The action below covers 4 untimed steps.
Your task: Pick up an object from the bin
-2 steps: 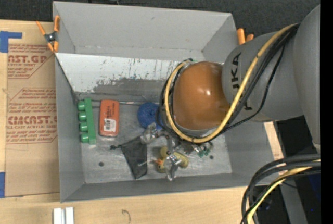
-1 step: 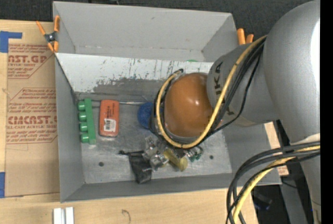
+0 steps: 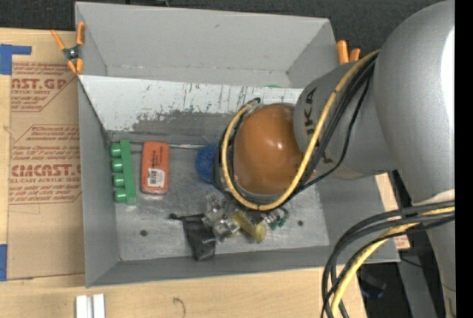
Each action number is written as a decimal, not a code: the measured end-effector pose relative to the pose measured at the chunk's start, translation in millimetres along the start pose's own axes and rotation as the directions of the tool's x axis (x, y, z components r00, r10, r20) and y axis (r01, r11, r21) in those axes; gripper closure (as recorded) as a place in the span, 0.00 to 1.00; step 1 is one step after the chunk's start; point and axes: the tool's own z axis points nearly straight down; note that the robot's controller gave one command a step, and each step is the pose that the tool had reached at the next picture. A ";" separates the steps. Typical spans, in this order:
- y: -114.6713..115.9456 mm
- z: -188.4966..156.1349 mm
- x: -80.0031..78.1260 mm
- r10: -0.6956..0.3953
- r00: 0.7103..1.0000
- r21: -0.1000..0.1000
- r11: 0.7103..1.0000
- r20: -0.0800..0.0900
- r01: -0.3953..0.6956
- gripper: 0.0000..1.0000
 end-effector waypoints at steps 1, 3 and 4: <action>-24.5 -117.2 -8.3 -0.124 0.992 -0.003 0.992 -0.009 0.124 1.00; -24.6 -117.1 -8.3 -0.125 0.992 -0.003 0.992 -0.010 0.125 0.00; -19.3 -75.3 -3.8 -0.143 0.990 0.002 0.990 -0.003 0.143 0.00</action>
Offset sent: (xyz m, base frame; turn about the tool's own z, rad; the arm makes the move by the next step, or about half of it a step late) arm 0.0000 0.0000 0.0000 0.0000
